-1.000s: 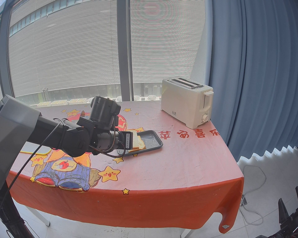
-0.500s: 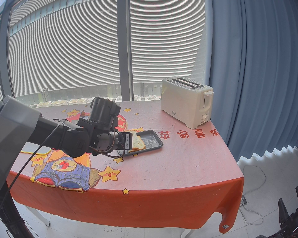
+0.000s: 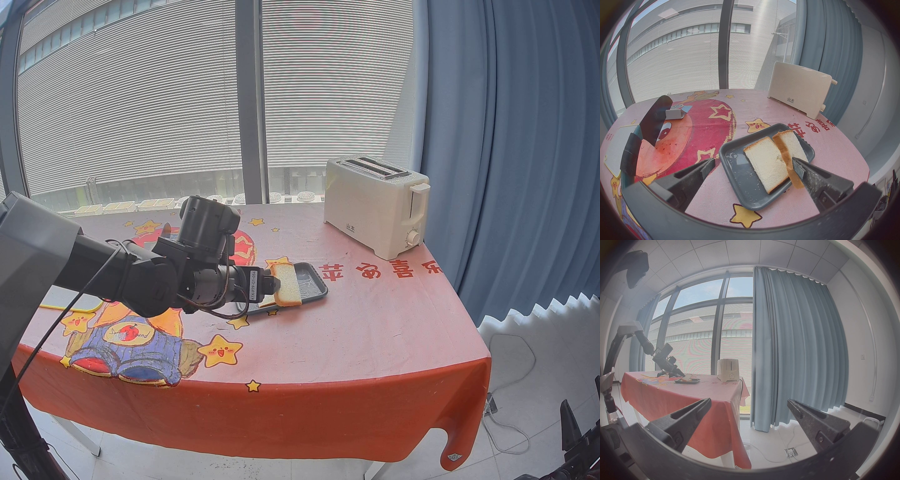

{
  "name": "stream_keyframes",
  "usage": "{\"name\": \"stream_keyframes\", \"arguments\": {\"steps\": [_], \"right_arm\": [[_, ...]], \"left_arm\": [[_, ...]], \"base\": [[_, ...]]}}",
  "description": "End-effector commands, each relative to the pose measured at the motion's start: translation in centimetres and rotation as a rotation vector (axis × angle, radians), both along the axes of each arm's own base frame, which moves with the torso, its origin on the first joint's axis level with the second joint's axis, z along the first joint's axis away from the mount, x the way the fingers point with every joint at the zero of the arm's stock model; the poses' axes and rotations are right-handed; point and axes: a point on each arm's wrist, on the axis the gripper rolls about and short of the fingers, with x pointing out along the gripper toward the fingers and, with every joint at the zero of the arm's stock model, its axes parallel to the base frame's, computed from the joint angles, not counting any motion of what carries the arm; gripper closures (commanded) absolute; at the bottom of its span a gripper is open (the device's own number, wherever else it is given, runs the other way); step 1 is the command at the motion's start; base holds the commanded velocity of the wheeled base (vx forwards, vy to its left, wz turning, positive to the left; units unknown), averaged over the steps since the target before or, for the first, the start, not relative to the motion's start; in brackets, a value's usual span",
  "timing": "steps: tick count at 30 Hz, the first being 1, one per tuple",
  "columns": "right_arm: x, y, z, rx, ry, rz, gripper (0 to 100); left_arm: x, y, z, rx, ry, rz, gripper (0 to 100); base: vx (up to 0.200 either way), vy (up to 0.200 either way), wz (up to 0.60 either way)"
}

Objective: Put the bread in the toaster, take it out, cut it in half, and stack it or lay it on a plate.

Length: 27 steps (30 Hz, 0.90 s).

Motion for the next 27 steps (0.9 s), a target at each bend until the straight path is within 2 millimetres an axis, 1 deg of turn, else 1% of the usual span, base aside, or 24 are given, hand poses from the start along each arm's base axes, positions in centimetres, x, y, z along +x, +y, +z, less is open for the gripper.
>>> {"name": "stream_keyframes", "arguments": {"steps": [1,4,12,26,27], "right_arm": [[0.0,0.0,-0.5,-0.001,0.002,0.0,0],[0.0,0.0,-0.5,-0.001,0.002,0.0,0],[0.0,0.0,-0.5,-0.001,0.002,0.0,0],[0.0,0.0,-0.5,-0.001,0.002,0.0,0],[0.0,0.0,-0.5,-0.001,0.002,0.0,0]], "left_arm": [[0.0,0.1,0.2,-0.001,-0.004,0.001,0],[0.0,0.1,0.1,0.003,-0.004,0.006,0],[0.5,1.5,0.3,0.004,-0.006,0.042,0],[0.2,1.7,0.0,0.006,0.003,0.043,0],[0.0,1.8,0.3,0.006,-0.002,0.043,0]], "base": [[0.0,0.0,0.0],[0.0,0.0,0.0],[0.0,0.0,0.0],[0.0,0.0,0.0],[0.0,0.0,0.0]]}}
